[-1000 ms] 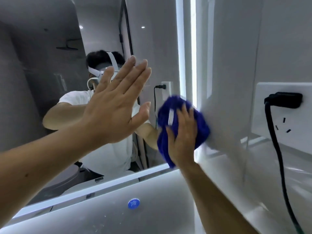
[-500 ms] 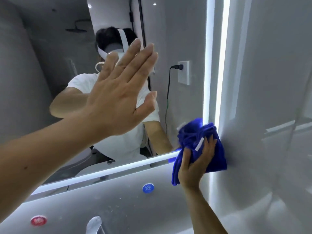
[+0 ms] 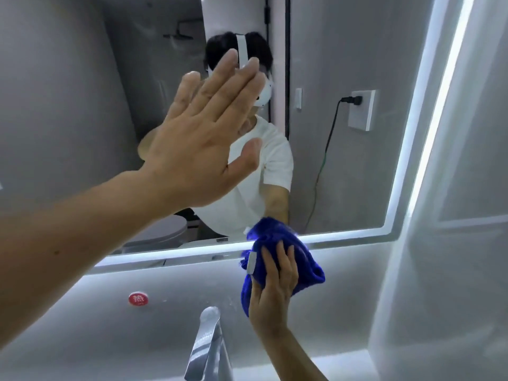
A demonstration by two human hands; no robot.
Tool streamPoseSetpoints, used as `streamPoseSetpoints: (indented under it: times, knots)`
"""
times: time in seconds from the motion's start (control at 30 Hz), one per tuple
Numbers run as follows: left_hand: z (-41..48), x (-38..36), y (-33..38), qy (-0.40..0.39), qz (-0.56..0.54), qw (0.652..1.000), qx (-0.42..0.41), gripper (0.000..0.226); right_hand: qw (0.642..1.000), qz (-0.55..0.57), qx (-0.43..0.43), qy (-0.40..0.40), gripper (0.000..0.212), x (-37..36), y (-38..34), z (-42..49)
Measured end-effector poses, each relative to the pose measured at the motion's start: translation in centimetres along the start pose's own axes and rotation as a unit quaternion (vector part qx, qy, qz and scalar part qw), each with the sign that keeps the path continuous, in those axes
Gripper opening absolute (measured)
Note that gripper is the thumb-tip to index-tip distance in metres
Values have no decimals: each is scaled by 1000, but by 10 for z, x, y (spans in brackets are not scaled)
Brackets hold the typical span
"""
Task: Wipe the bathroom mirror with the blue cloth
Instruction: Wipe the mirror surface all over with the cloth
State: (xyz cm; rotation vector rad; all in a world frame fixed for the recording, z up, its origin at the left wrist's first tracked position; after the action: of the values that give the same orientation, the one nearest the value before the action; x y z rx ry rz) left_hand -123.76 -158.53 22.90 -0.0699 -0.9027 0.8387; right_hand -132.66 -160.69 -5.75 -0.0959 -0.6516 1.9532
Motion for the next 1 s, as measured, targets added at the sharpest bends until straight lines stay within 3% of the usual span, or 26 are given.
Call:
streamPoseSetpoints:
  times: [0.1, 0.27, 0.33, 0.43, 0.53, 0.63, 0.7, 0.73, 0.8, 0.87, 0.9, 0.97, 1.0]
  knots:
    - [-15, 11, -10, -9, -7, 1000, 19, 68, 989, 3, 83, -119, 60, -4, -11, -17]
    - [-54, 24, -9, -7, -60, 997, 50, 66, 957, 28, 107, -267, 43, 26, -22, -23]
    - [-74, 19, 0, -18, -102, 993, 60, 66, 946, 57, 27, -317, 41, 39, -21, -26]
    - [-110, -7, 10, -76, -210, 970, 93, 65, 903, 201, -203, -322, 42, 65, -10, -33]
    - [-154, -49, 10, -176, -388, 880, 210, 64, 789, 421, -353, -275, 34, 91, -14, -40]
    - [-193, -82, 31, -255, -530, 756, 288, 70, 680, 518, -425, -298, 33, 102, -41, -53]
    - [-212, -91, 59, -272, -636, 655, 304, 70, 597, 551, -499, -303, 48, 99, -56, -77]
    - [-220, -94, 75, -282, -679, 608, 299, 66, 569, 559, -523, -301, 53, 98, -64, -86]
    - [-231, -95, 98, -289, -723, 561, 282, 48, 569, 544, -539, -301, 50, 99, -72, -93]
    - [-240, -97, 101, -257, -726, 562, 302, 28, 555, 560, -529, -314, 35, 102, -87, -94]
    - [-245, -98, 96, -233, -712, 578, 324, 18, 570, 561, -512, -314, 26, 106, -87, -90]
    - [-252, -98, 84, -200, -656, 636, 353, 9, 611, 528, -496, -319, 22, 115, -79, -89]
    - [-253, -96, 81, -191, -624, 668, 358, 9, 608, 534, -489, -324, 30, 117, -78, -91]
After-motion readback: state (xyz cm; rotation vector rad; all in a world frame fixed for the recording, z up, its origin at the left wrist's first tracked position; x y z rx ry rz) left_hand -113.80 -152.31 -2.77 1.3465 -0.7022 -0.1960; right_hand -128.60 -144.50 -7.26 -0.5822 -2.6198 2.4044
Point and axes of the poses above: each hand's wrist, its own z-axis towards the middle knuckle, its own x-axis out of the back of the hand, y = z × x, the point moved 10 cm from there along z, towards the middle knuckle, and after that the axes turned 10 degrees about -y, right-handed, at the moved point
